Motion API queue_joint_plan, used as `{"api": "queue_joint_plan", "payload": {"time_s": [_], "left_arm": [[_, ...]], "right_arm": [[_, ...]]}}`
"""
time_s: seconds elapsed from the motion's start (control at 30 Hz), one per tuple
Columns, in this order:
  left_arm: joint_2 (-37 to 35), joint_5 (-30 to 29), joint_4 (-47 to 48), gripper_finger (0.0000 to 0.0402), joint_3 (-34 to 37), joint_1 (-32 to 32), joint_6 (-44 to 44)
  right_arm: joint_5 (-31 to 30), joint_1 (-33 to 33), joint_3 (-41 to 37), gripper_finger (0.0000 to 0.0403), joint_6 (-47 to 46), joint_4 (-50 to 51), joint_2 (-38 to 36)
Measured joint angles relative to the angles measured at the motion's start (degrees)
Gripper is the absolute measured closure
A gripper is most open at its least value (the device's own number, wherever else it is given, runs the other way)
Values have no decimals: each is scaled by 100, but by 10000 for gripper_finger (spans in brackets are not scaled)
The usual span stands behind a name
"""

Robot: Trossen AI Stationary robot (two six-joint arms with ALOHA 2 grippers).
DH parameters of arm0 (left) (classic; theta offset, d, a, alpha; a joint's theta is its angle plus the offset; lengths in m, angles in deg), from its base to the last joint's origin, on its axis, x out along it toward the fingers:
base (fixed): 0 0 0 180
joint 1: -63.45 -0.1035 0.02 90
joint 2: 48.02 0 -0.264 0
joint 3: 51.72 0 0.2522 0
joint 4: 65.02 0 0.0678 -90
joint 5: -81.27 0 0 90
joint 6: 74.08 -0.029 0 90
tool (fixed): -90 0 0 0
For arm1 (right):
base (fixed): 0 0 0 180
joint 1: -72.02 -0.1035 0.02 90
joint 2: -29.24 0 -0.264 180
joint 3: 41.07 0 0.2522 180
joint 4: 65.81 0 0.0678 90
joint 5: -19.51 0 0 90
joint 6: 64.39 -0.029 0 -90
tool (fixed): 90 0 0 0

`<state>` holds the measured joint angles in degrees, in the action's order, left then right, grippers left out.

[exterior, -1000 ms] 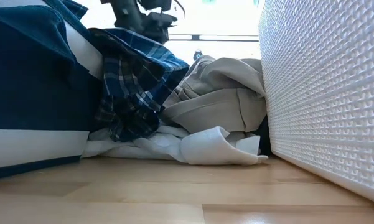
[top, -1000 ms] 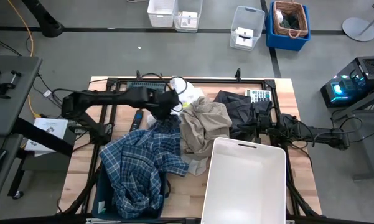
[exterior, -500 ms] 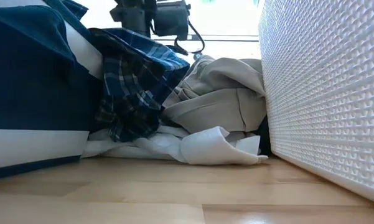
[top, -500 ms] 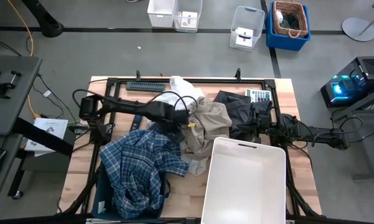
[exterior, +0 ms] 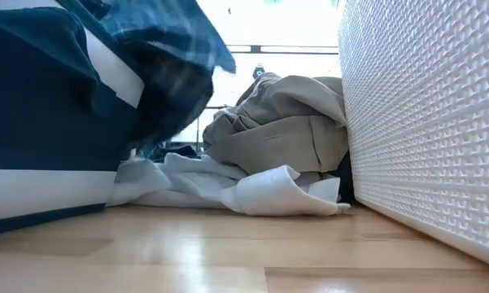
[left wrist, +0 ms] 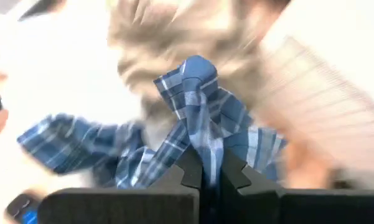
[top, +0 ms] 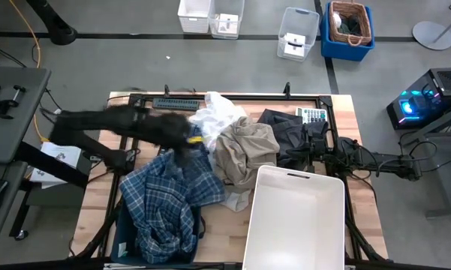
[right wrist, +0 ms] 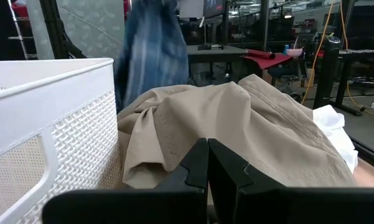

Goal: Sort clothes
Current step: Put the blue shirt into blue laundry organizer

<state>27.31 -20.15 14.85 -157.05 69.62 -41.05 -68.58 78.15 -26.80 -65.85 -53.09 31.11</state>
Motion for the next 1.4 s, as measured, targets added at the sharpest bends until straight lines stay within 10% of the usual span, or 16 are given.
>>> {"api": "queue_joint_plan", "payload": {"time_s": [0.23,0.6,0.8,1.03,1.27,1.4], "left_arm": [[-545,640,198,401,-780,2247,1465],[1336,1156,1064,401,-762,5408,5575],[2187,1553,790,401,-517,5599,6290],[2006,1639,-1083,402,1571,4822,6361],[1688,2987,-5691,401,4188,4313,7065],[1653,3304,-6617,387,4704,4416,7663]], "right_arm": [[0,-2,0,402,0,-2,0],[0,-2,-2,402,0,-1,0],[0,-2,-2,402,0,-2,0],[0,0,-2,402,0,-2,0],[0,-1,0,402,0,-1,0],[0,0,0,402,2,-2,0]]}}
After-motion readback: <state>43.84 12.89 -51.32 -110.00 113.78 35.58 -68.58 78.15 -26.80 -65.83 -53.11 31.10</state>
